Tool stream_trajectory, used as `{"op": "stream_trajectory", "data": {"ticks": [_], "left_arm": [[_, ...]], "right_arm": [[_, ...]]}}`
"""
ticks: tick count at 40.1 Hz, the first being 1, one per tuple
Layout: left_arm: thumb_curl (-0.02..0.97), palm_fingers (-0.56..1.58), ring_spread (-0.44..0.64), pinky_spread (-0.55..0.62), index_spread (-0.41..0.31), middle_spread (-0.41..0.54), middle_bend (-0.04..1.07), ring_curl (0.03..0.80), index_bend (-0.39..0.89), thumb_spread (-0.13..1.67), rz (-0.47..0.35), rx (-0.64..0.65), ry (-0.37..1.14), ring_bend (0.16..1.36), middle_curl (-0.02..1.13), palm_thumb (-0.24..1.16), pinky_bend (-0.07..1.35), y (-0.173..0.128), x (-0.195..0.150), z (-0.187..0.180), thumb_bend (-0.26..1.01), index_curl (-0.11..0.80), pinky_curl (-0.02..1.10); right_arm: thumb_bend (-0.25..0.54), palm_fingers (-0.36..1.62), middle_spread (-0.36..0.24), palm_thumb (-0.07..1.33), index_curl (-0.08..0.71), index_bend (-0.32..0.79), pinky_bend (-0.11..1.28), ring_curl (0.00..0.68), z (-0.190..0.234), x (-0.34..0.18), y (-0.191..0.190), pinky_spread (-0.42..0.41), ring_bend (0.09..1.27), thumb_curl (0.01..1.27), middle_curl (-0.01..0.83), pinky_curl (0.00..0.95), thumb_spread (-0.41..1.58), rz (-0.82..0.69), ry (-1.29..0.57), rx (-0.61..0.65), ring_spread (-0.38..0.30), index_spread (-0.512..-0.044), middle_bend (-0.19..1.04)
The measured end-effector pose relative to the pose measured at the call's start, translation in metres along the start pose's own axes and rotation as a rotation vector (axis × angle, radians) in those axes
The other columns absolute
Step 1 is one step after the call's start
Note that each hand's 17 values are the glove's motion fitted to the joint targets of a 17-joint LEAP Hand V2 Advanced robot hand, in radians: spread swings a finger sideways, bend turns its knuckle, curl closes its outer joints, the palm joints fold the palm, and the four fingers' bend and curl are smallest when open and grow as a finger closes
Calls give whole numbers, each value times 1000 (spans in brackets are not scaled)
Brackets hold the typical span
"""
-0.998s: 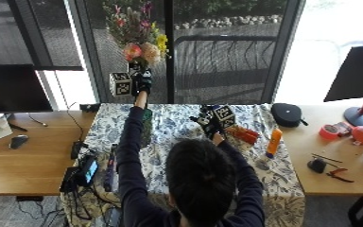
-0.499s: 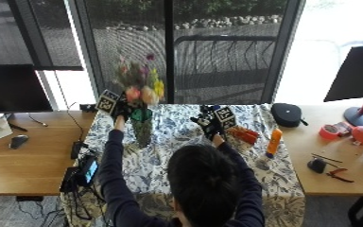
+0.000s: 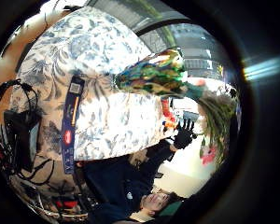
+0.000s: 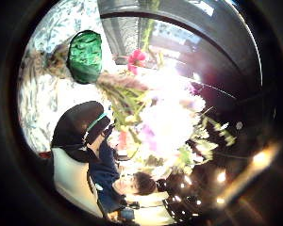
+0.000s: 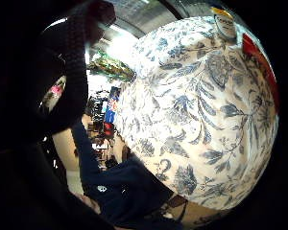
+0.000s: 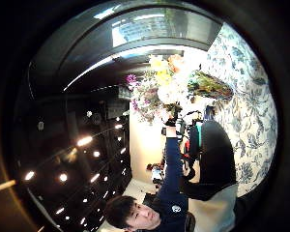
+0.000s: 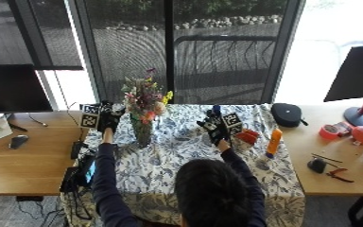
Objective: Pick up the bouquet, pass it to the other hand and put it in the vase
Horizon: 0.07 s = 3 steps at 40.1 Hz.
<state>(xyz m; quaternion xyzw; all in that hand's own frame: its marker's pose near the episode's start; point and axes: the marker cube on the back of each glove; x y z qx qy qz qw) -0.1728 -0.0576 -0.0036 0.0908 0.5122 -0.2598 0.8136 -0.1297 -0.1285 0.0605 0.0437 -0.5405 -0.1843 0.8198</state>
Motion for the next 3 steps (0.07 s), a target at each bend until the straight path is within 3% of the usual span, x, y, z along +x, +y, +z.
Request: {"op": "stream_trajectory", "data": {"ticks": [3], "left_arm": [[320,-65,462,469,63,302,149,346,172,917,64,-34,82,428,362,535,270,-7,5,3,-28,534,297]], "right_arm": [[-14,27,97,865,185,156,876,321,-10,16,0,241,500,481,264,370,1098,61,115,61,145,-317,161]]}}
